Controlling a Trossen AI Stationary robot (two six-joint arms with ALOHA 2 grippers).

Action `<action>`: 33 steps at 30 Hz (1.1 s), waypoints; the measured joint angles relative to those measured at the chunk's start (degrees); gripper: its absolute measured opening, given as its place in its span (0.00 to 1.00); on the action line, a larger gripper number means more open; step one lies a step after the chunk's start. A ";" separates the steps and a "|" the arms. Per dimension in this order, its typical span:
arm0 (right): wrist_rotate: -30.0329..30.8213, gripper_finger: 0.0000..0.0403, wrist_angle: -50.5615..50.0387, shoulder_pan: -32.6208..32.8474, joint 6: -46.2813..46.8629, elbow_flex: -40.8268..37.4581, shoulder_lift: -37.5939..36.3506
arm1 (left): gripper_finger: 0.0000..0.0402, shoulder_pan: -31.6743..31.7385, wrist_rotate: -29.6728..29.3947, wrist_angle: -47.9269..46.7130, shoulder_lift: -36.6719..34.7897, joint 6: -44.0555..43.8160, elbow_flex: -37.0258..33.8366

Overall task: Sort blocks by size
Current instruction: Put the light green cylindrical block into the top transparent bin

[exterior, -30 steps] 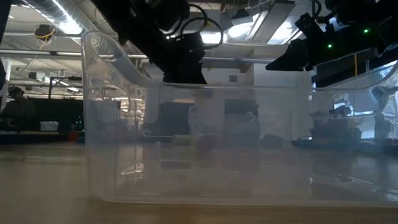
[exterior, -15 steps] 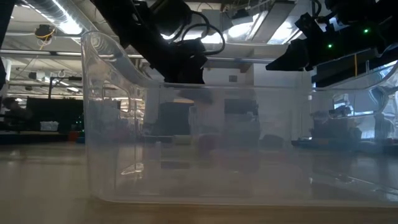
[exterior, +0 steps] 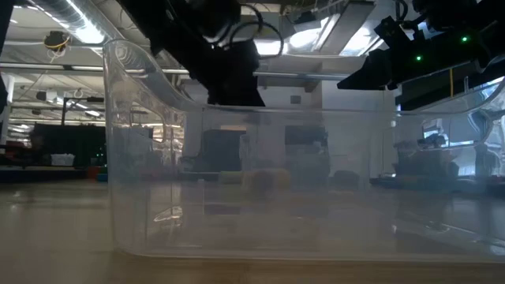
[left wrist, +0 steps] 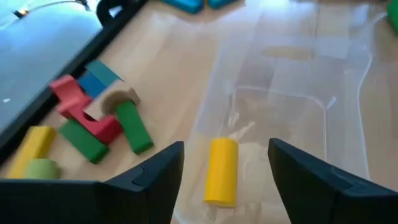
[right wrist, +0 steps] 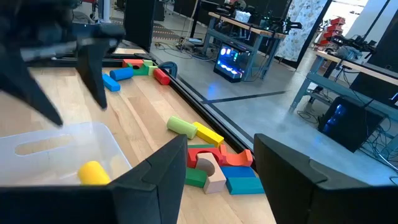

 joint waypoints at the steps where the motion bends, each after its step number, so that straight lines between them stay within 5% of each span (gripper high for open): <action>1: 0.00 0.46 0.00 -0.02 0.00 0.00 -0.02 | 0.57 0.16 -0.15 -0.56 -0.92 -0.01 0.19; 12: 0.00 0.46 -0.03 -0.01 0.00 0.00 -0.02 | 0.56 7.20 -10.02 -4.40 -5.23 -0.36 0.22; 28: 0.00 0.46 0.00 -0.02 0.00 0.00 -0.02 | 0.56 19.61 -9.95 -3.89 3.78 -4.39 0.17; 33: 0.00 0.46 -0.01 -0.02 0.00 0.00 -0.02 | 0.56 21.88 -3.42 -1.54 7.38 -4.25 0.15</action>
